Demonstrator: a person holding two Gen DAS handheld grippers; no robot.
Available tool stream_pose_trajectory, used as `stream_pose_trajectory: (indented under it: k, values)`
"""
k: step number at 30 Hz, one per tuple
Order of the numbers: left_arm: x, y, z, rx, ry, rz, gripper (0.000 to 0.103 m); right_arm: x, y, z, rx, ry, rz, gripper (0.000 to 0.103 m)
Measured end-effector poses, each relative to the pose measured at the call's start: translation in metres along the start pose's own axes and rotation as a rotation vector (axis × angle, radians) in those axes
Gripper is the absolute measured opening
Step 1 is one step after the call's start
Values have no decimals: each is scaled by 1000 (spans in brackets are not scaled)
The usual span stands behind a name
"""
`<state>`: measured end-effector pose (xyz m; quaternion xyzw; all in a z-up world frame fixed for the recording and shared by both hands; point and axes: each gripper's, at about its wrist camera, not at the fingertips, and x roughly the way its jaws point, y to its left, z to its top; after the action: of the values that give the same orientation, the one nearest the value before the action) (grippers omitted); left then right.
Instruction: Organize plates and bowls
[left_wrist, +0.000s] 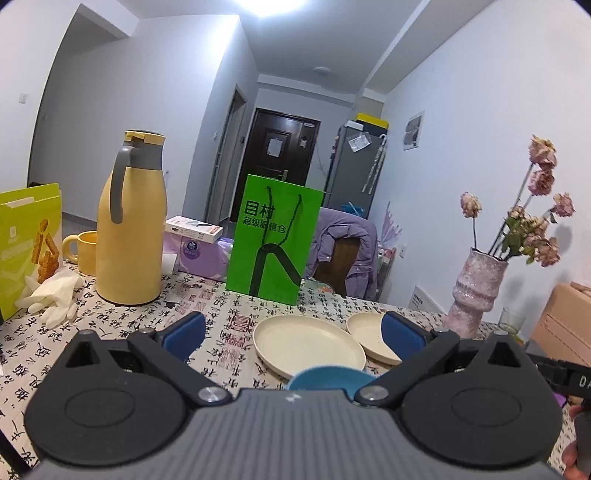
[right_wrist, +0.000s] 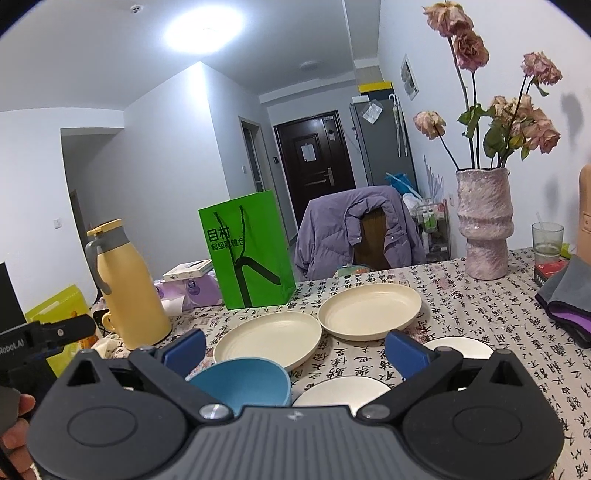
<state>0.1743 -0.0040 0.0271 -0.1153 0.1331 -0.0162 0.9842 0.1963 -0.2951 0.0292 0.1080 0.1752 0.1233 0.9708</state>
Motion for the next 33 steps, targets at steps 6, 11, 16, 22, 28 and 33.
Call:
stream_pose_trajectory:
  k: [6, 11, 16, 22, 28, 33]
  values:
    - [20, 0, 13, -29, 17, 17, 103, 19, 0, 15, 43, 32, 24, 103]
    - [39, 1, 17, -44, 44, 17, 103, 39, 6, 24, 34, 49, 17, 103]
    - [57, 0, 23, -39, 44, 24, 103, 61, 10, 32, 25, 69, 7, 103]
    - [83, 5, 32, -68, 58, 30, 103, 88, 14, 41, 0, 90, 2, 103]
    - [115, 15, 44, -146, 87, 36, 103, 119, 14, 51, 8, 129, 5, 103]
    - [143, 21, 56, -179, 109, 74, 103, 140, 11, 60, 9, 150, -8, 103]
